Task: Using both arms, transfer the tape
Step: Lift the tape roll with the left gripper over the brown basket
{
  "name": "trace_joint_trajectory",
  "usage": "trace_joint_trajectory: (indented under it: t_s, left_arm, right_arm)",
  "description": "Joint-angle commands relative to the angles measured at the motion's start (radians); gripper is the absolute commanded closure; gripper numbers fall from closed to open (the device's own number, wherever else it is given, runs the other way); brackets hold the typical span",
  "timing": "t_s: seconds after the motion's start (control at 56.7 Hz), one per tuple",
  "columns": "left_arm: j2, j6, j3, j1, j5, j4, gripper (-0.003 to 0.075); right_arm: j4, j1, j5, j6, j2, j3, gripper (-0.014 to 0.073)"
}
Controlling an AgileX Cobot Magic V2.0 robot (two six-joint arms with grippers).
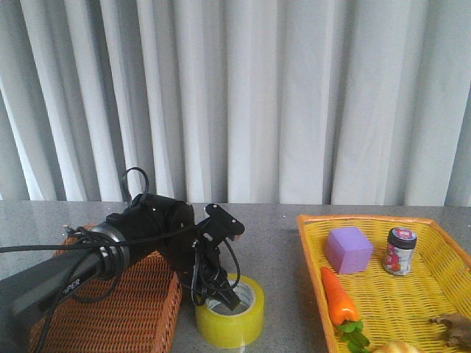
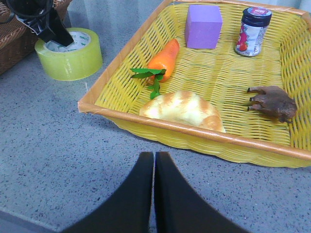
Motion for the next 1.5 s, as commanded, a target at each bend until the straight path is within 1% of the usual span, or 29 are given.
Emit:
trace_joint_trajectory:
  t_s: [0.0,0.282,0.459,0.617,0.758,0.829,0.935,1.005,1.111,1.235,1.323,1.411,1.482]
  left_arm:
    - [-0.045,-0.004,-0.023,0.001,0.004,-0.006,0.0593]
    - [-0.082,-0.005,-0.036,0.001,-0.014,-0.012,0.0653]
    - [-0.144,-0.007,-0.097,0.001,-0.013,-0.047,0.0659]
    - [-0.23,-0.008,-0.139,0.001,0.001,-0.106,0.0659]
    - [-0.321,-0.008,-0.138,0.009,0.029,-0.091,0.0659]
    - [-0.357,-0.008,-0.138,0.018,0.065,-0.045,0.0659]
    - [-0.388,-0.011,-0.138,0.057,0.13,0.056,0.0659]
    - [-0.393,-0.041,-0.135,0.099,0.171,0.092,0.0659]
    - [-0.383,-0.06,-0.133,0.166,0.221,0.103,0.0659]
    - [-0.362,-0.064,-0.133,0.227,0.243,0.102,0.0659]
    - [-0.344,-0.091,-0.133,0.255,0.259,0.102,0.0659]
    - [-0.322,-0.104,-0.133,0.276,0.306,0.102,0.0659]
    - [-0.295,-0.116,-0.131,0.284,0.305,0.1,0.0659]
  right_arm:
    - [-0.002,0.001,-0.068,-0.002,0.008,-0.028,0.0594]
    - [-0.003,0.001,-0.076,-0.002,0.008,-0.028,0.0594]
    - [-0.003,0.001,-0.079,-0.002,0.008,-0.028,0.0594]
    - [-0.003,0.001,-0.078,-0.002,0.008,-0.028,0.0594]
    - [-0.003,0.001,-0.077,-0.002,0.008,-0.028,0.0594]
    - [-0.001,0.001,-0.076,-0.002,0.008,-0.028,0.0594]
    - [0.009,0.001,-0.075,-0.002,0.008,-0.028,0.0594]
    - [0.02,0.001,-0.075,-0.002,0.008,-0.028,0.0594]
    - [0.033,0.001,-0.073,-0.002,0.008,-0.028,0.0594]
    - [0.054,0.001,-0.07,-0.002,0.008,-0.028,0.0594]
    - [0.056,0.001,-0.066,-0.002,0.008,-0.028,0.0594]
    - [0.057,0.001,-0.056,-0.002,0.008,-0.028,0.0594]
    - [0.06,0.001,-0.053,-0.002,0.008,-0.028,0.0594]
